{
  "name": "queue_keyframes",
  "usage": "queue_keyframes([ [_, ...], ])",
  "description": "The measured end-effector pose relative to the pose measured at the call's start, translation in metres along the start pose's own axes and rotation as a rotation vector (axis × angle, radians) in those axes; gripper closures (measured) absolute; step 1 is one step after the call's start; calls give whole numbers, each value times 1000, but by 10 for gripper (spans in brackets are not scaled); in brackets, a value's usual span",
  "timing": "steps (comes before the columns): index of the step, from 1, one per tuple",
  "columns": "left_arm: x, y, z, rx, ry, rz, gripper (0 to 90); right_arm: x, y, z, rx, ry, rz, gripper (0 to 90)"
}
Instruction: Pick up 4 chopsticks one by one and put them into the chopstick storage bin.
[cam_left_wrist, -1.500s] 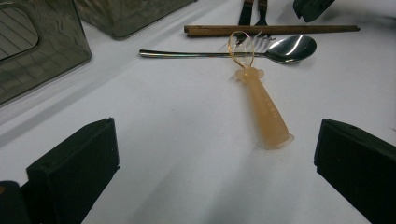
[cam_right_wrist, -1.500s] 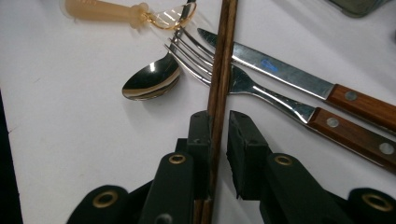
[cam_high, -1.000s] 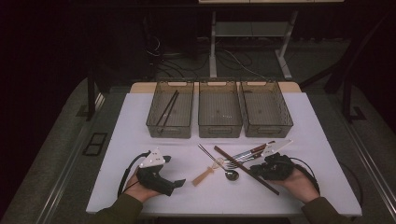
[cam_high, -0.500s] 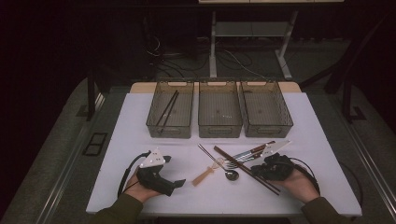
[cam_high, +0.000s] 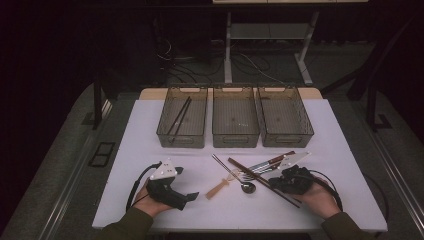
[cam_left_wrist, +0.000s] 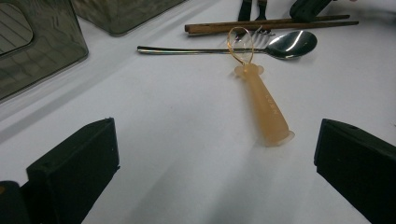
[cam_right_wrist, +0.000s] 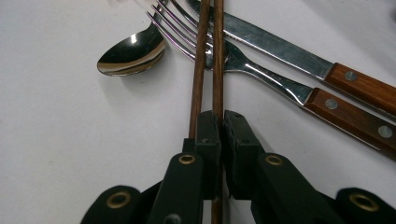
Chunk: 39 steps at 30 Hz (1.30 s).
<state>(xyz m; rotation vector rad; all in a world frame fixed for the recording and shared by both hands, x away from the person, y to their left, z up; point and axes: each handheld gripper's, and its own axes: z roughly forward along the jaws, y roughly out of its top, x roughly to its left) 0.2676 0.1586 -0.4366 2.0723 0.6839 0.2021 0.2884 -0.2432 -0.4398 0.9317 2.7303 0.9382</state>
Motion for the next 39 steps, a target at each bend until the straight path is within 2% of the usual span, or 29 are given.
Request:
queue_keyframes([
  [14,0,0,0,-1,-2,0,0,-1,-1,-1,-16,-17,17,855],
  [20,0,0,0,-1,-4,1,0,-2,0,-6,-38,-20,27,856],
  [28,0,0,0,-3,-8,2,0,-6,-1,-13,-81,-11,36,857],
  [39,0,0,0,-7,-15,7,0,-10,-1,-30,-166,3,65,856],
])
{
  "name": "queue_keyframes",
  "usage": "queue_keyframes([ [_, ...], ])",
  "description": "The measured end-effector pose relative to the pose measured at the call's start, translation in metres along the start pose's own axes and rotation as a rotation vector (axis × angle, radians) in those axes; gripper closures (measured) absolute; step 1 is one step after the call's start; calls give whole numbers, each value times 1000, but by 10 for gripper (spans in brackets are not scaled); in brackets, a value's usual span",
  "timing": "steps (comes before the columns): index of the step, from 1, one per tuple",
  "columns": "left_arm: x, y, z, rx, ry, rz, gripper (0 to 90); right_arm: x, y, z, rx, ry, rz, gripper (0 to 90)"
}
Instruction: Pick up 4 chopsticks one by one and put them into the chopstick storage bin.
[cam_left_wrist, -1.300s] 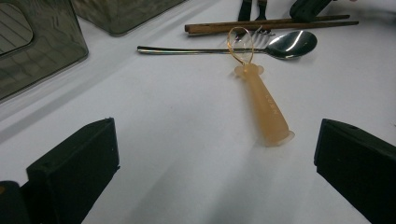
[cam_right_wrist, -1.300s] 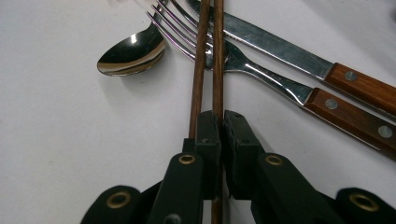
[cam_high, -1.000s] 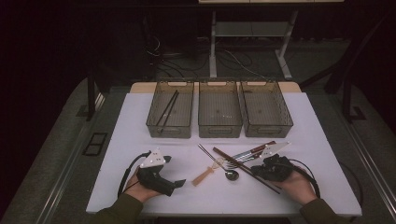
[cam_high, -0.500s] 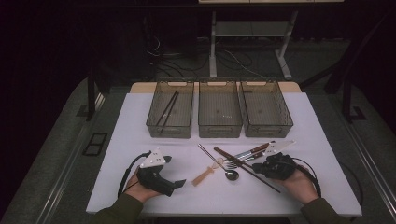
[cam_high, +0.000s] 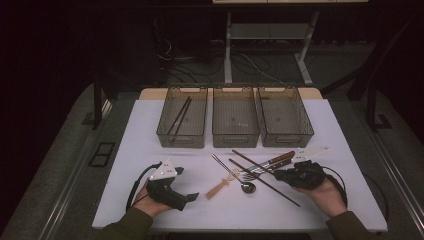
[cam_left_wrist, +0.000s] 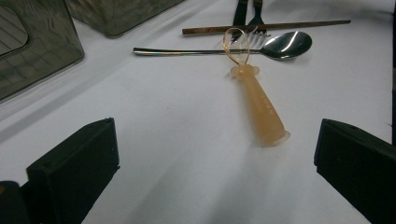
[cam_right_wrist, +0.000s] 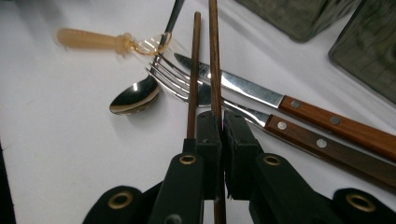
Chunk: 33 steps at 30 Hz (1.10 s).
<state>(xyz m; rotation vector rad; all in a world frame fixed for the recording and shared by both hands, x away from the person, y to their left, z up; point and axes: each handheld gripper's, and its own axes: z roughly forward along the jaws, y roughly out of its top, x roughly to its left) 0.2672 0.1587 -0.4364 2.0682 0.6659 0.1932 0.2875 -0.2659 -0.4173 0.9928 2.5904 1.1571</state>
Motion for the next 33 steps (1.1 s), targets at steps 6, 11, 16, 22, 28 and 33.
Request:
queue_keyframes([
  [6,0,0,0,-3,2,-4,0,-1,5,-10,-44,18,5,856],
  [11,0,0,0,-2,4,-5,0,0,11,-19,-92,36,9,856],
  [16,0,0,-1,-2,5,-1,0,2,21,-21,-119,44,5,856],
  [22,0,0,0,-1,1,-2,0,3,32,-20,-137,51,3,856],
  [28,0,0,-1,-11,4,-12,0,3,42,-18,-151,47,8,856],
  [33,0,0,0,-8,0,-11,0,3,52,-15,-154,49,14,856],
])
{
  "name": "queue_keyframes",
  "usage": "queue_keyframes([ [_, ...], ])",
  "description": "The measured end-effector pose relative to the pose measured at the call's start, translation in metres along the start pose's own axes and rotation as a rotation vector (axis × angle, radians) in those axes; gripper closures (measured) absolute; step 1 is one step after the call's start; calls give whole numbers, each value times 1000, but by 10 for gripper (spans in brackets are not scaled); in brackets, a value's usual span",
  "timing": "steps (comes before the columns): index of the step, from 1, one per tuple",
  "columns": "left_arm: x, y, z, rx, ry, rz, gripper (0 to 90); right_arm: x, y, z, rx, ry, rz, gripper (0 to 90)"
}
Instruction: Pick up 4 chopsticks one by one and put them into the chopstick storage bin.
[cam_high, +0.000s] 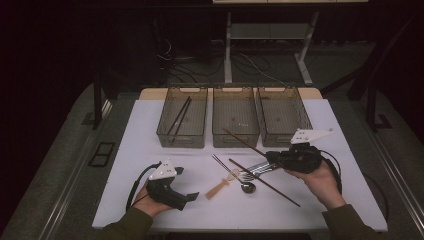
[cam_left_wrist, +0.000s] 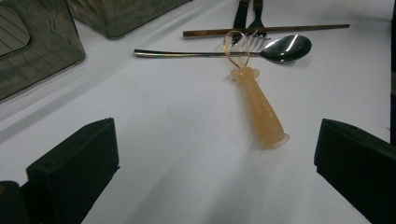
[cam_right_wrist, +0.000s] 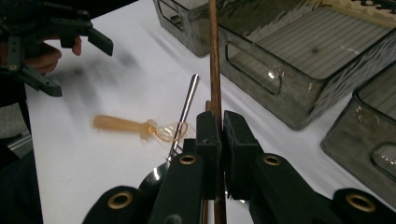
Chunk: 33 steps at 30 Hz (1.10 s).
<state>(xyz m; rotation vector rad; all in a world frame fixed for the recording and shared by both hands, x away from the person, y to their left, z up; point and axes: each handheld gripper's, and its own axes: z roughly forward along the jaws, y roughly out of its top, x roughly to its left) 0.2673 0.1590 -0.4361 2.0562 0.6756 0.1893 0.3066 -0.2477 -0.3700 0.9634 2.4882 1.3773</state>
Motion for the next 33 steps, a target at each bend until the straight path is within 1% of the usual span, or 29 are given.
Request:
queue_keyframes([
  [3,0,0,0,1,-1,-1,0,0,5,5,-1,3,0,856],
  [6,0,0,1,2,-3,10,0,0,9,9,1,4,-3,856],
  [14,-1,0,1,5,-6,4,0,1,24,17,-16,4,-10,856],
  [24,-1,0,1,5,-7,17,0,4,43,35,4,-12,-28,856],
  [26,-2,0,1,1,-6,13,0,3,47,39,-1,-11,-23,856],
  [30,-2,0,2,-5,-7,4,0,2,56,47,11,-19,-17,856],
  [33,-2,0,2,-4,-11,8,0,2,64,53,18,-25,-17,856],
])
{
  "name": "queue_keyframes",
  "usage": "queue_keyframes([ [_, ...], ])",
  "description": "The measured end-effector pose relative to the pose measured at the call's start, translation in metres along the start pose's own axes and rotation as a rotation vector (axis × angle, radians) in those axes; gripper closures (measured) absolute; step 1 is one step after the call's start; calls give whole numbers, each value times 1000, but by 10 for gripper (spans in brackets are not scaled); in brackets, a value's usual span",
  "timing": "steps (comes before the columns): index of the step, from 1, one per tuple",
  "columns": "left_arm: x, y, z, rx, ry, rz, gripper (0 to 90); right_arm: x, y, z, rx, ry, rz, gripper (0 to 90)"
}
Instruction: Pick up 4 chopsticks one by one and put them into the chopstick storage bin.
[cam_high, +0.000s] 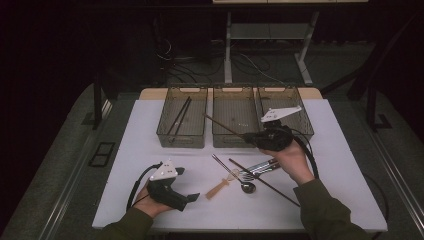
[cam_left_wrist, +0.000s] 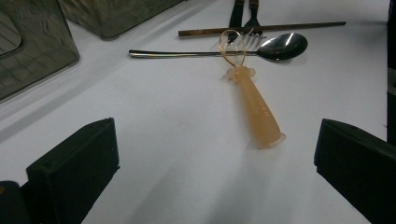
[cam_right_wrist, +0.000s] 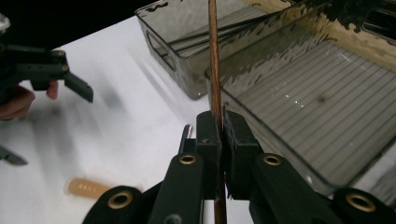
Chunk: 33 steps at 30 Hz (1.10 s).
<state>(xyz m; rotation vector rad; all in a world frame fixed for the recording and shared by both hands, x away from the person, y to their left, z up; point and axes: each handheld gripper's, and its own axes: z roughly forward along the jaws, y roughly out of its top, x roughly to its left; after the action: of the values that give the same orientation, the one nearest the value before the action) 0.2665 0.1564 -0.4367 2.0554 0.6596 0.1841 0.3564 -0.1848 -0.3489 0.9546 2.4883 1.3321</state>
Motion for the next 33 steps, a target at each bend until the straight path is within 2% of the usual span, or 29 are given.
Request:
queue_keyframes([
  [18,-1,0,2,17,-6,18,0,-6,45,38,25,-49,16,855],
  [31,3,0,1,-15,-5,15,0,-8,73,64,48,-70,37,855],
  [33,4,1,1,-14,-2,28,0,-8,77,69,49,-73,40,855],
])
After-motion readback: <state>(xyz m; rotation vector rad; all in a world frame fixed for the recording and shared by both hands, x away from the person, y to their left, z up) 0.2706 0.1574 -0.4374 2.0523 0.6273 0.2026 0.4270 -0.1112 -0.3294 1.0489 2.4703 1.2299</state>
